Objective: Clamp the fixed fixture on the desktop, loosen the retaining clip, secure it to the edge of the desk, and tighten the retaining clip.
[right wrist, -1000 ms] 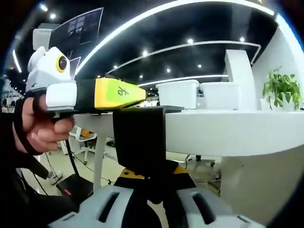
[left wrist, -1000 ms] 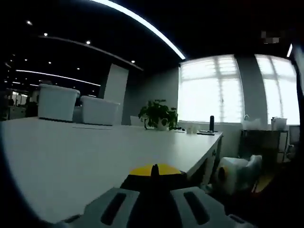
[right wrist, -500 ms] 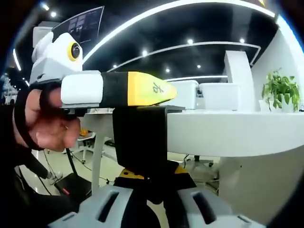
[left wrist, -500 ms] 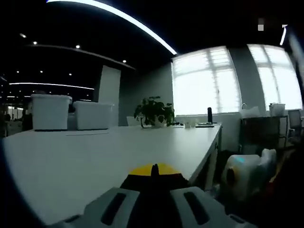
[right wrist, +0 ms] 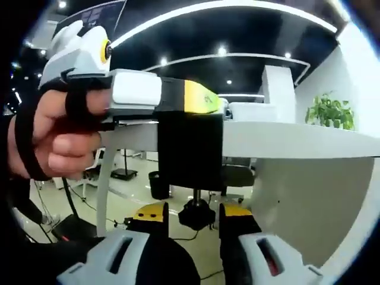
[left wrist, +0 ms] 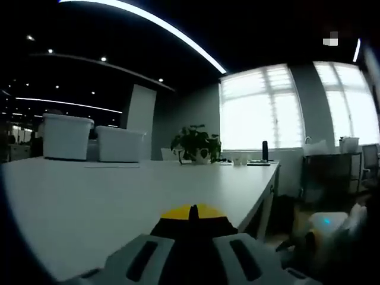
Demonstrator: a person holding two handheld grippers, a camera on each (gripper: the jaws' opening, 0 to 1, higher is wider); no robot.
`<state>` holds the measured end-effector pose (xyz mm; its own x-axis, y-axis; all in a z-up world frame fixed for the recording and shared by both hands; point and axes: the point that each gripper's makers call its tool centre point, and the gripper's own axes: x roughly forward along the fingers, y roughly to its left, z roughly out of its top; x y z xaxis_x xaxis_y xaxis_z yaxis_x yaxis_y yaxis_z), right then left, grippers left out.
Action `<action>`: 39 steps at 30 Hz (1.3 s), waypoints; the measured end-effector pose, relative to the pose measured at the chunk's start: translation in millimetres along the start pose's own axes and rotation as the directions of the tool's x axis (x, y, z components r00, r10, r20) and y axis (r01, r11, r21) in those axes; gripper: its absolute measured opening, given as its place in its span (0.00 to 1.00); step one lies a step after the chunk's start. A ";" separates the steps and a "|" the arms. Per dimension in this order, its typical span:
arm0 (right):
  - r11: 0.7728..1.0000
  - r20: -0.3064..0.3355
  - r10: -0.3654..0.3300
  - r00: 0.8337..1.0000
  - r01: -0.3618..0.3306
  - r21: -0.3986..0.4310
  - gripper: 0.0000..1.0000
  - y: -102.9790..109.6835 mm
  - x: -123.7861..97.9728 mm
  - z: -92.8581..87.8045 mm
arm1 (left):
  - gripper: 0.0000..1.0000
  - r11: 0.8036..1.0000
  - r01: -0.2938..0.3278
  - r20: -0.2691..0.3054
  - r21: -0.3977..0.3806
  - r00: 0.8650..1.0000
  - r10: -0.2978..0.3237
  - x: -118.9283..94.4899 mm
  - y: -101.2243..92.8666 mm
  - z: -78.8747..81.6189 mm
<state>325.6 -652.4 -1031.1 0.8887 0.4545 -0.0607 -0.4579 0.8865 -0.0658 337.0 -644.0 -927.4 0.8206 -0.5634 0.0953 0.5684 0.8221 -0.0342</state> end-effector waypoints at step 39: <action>0.998 -0.081 0.059 0.995 -0.062 -0.033 0.24 12.5 13.9 -14.7 | 0.01 0.998 -0.024 -0.019 0.065 1.000 0.025 9.2 -1.4 -2.0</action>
<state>331.9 -636.2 -1047.4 0.8550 0.4979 -0.1451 -0.5130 0.8531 -0.0951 343.8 -650.5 -928.5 0.8355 -0.5443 0.0754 0.5439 0.8387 0.0278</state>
